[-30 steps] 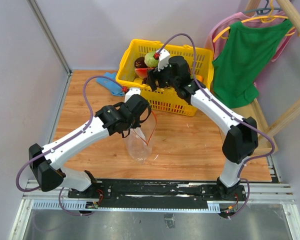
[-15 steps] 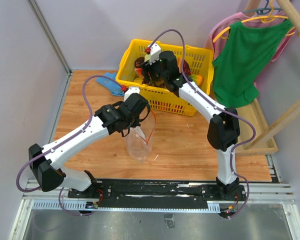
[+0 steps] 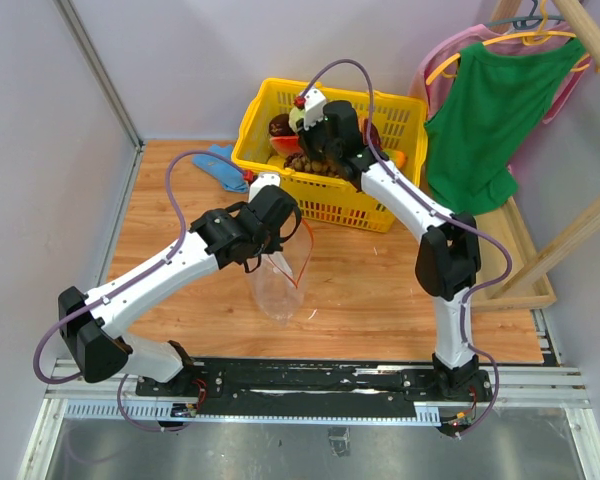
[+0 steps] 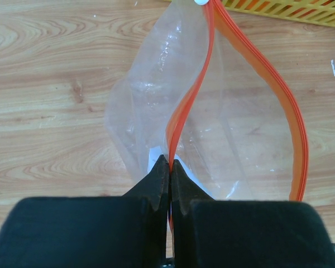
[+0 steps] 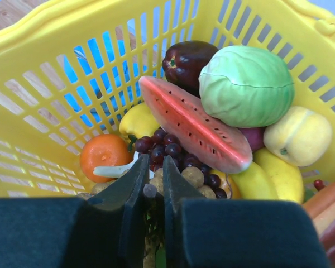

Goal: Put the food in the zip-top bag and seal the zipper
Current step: Pick up the fake fruit from the bin, then place the fake fruit in the zipper food storage bag.

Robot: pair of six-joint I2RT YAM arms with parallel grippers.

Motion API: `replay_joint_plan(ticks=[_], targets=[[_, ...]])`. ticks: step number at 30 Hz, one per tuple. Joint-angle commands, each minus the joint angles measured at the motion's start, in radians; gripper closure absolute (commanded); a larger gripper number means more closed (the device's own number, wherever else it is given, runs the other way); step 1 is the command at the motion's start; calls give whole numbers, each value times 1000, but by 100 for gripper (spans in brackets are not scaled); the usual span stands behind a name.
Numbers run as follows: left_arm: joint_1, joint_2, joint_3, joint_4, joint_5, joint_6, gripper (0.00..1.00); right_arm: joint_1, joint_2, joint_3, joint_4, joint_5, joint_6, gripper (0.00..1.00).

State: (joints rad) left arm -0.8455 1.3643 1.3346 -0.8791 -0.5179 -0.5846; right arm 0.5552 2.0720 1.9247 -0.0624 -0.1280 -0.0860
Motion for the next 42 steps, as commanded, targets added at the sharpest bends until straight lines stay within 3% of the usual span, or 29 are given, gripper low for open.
replay_joint_plan(ticks=[1,8,21,27,42], targets=[[6,-11,18,35,-8,-26,100,-12,-85,16,-14,-2,-31,99],[7,-20,16,39,-19,-66,100,-11,-179,37,-47,94,-6,99],[6,-34,15,43,-49,-198,100,56,-341,74,-218,458,222,99],[6,-34,18,49,-56,-275,100,106,-424,8,-225,455,352,99],[7,-87,-23,132,-31,-400,100,197,-634,-323,-145,441,909,99]])
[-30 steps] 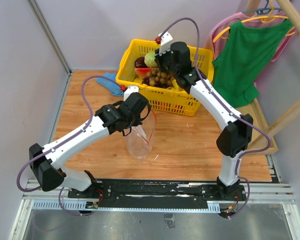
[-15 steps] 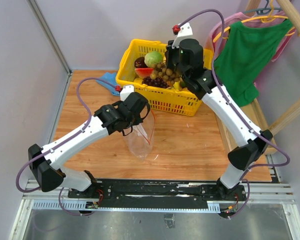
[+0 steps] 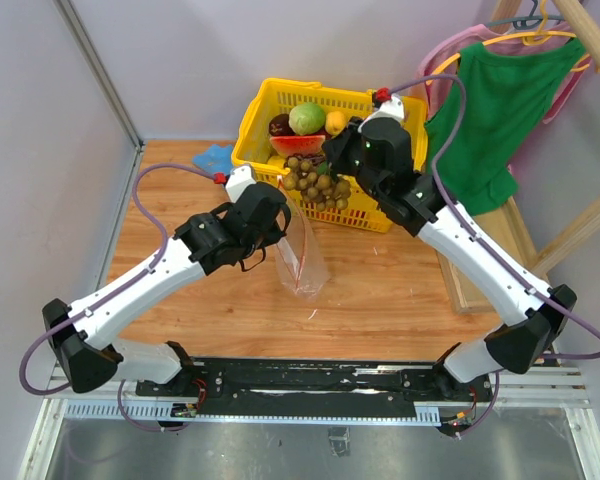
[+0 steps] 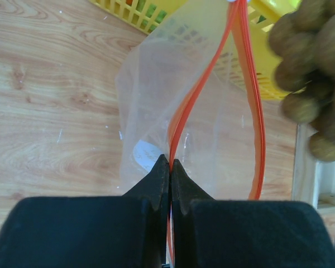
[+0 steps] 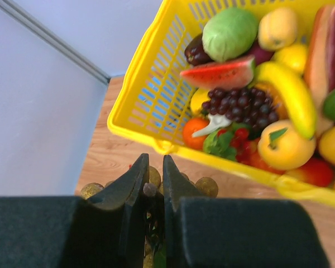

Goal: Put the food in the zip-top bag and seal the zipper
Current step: Place the fake fruit in the zipper food storage bag.

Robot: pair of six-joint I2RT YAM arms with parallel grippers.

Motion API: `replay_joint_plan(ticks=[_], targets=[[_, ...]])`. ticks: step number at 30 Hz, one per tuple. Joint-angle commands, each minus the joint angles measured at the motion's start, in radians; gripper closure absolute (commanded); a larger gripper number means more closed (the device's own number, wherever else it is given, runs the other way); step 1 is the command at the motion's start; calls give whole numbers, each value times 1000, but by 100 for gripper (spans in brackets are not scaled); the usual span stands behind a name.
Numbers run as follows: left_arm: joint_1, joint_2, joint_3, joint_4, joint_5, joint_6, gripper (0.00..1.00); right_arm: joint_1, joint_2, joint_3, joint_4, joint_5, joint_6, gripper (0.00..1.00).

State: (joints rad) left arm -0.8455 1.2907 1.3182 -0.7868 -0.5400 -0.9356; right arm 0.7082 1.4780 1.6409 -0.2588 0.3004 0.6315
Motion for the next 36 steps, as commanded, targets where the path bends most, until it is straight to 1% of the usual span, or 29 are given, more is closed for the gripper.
replay_joint_plan(ticks=[1,4,8,13,20,24,28,33,34,36], targets=[[7,-7,-1,34,-7,-55,100,54,-41,-44,52,15,205,99],[6,21,16,1,2,-78,100,76,-45,-46,55,24,227,99],[8,69,58,-82,5,-125,100,83,-65,-52,43,57,244,99],[8,141,95,-150,58,-167,100,84,-99,-80,44,73,288,99],[10,222,180,-207,118,-190,100,84,-147,-174,35,76,419,99],[10,204,179,-183,139,-219,100,85,-166,-232,27,77,489,99],[10,145,133,-123,139,-249,100,85,-185,-287,17,103,532,99],[10,54,51,-47,130,-292,100,84,-191,-314,-24,138,543,99],[11,39,38,-38,128,-299,100,85,-191,-321,-31,172,542,99],[11,16,19,-20,124,-306,100,85,-192,-331,-35,187,530,99]])
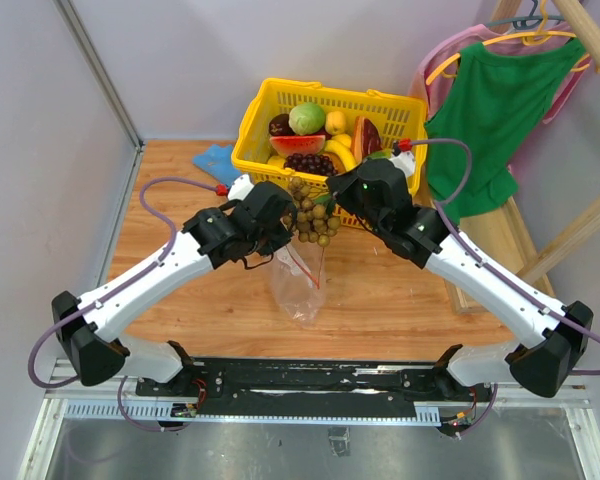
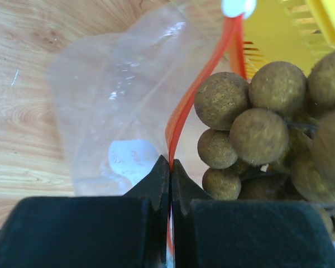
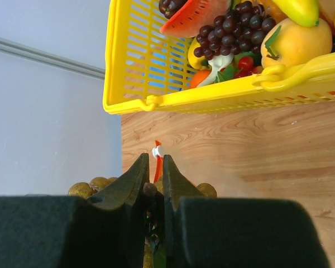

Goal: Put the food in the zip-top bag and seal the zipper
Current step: Place the fake fruit in the zipper food storage bag.

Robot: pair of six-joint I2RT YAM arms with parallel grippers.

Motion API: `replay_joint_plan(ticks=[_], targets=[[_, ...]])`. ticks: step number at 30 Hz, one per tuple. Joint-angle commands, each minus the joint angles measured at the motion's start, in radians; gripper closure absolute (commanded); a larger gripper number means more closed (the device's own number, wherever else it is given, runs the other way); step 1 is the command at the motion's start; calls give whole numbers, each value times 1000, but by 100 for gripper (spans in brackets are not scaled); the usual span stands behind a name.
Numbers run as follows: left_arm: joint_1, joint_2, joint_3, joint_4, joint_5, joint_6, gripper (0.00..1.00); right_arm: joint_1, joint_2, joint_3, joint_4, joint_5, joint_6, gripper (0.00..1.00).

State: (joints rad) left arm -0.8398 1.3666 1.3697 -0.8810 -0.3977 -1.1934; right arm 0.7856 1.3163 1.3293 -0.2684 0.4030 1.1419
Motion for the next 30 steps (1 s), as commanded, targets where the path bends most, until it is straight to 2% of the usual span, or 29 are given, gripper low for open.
replay_joint_plan(ticks=[1,10,16,22,30], targets=[[7,-70,-38,80,-19,-51,100,7,-27,-18,-35,90,12,99],[25,-81,-63,72,-23,-58,100,9,-24,-31,-103,54,-73,99],[38,-84,-80,93,-23,-42,100,6,-9,-27,-136,-22,-161,99],[39,-75,-74,120,-26,29,100,7,76,81,-200,-126,-283,99],[39,-75,-71,167,-7,185,100,7,186,215,-316,-193,-341,99]])
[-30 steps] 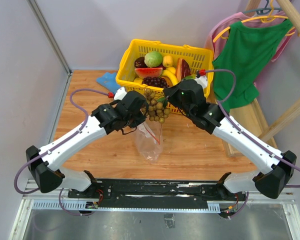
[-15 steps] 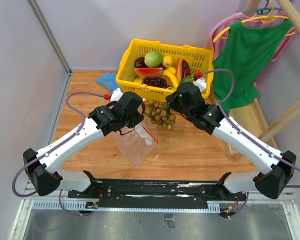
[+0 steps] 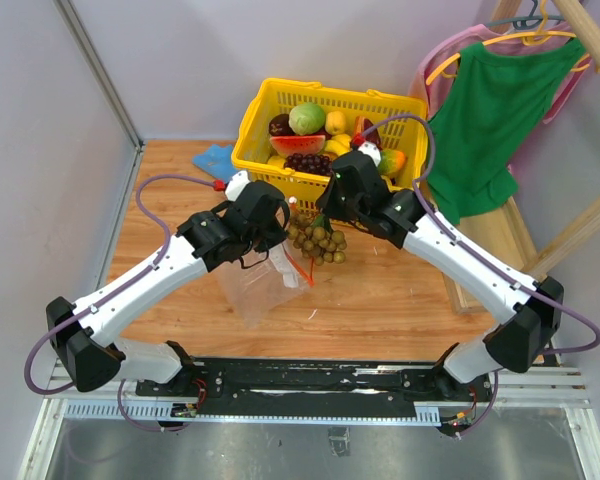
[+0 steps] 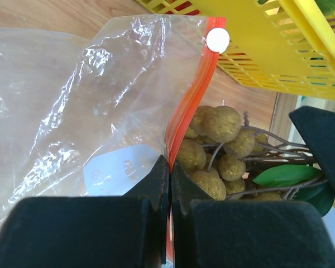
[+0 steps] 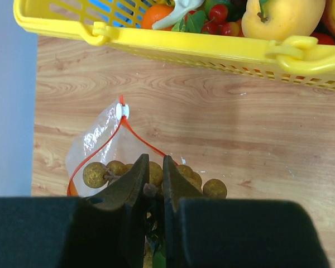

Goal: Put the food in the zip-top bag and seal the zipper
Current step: Place the fake fruit in the zipper food storage bag.

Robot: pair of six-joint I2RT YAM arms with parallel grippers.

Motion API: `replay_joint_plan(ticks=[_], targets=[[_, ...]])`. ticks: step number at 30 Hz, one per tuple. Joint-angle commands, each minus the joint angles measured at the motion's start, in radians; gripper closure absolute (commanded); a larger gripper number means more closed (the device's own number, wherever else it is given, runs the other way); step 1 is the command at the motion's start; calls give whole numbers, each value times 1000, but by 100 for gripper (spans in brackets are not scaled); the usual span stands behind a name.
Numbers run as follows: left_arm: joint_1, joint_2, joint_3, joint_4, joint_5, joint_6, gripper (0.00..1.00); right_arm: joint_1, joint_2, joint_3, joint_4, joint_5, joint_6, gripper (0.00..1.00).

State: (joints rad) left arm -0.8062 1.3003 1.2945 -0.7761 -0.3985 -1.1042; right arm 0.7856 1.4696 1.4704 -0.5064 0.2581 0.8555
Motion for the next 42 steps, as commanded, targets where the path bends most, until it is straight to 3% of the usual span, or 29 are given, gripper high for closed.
replay_joint_plan(ticks=[1,10,17,24,29,42], targets=[[5,-9,4,65,-4,113,100,7,45,89,-90,-50,-62,99],[6,15,58,-16,-123,199,100,7,124,169,-165,-103,-127,99],[4,27,60,34,-69,269,100,4,185,226,-208,-161,-131,99],[0,19,23,87,25,322,100,-43,168,207,-150,-218,-37,99],[-38,38,28,70,-6,341,100,-78,150,181,-107,-245,43,99],[-56,72,27,80,32,262,100,-111,101,85,-18,-253,224,99]])
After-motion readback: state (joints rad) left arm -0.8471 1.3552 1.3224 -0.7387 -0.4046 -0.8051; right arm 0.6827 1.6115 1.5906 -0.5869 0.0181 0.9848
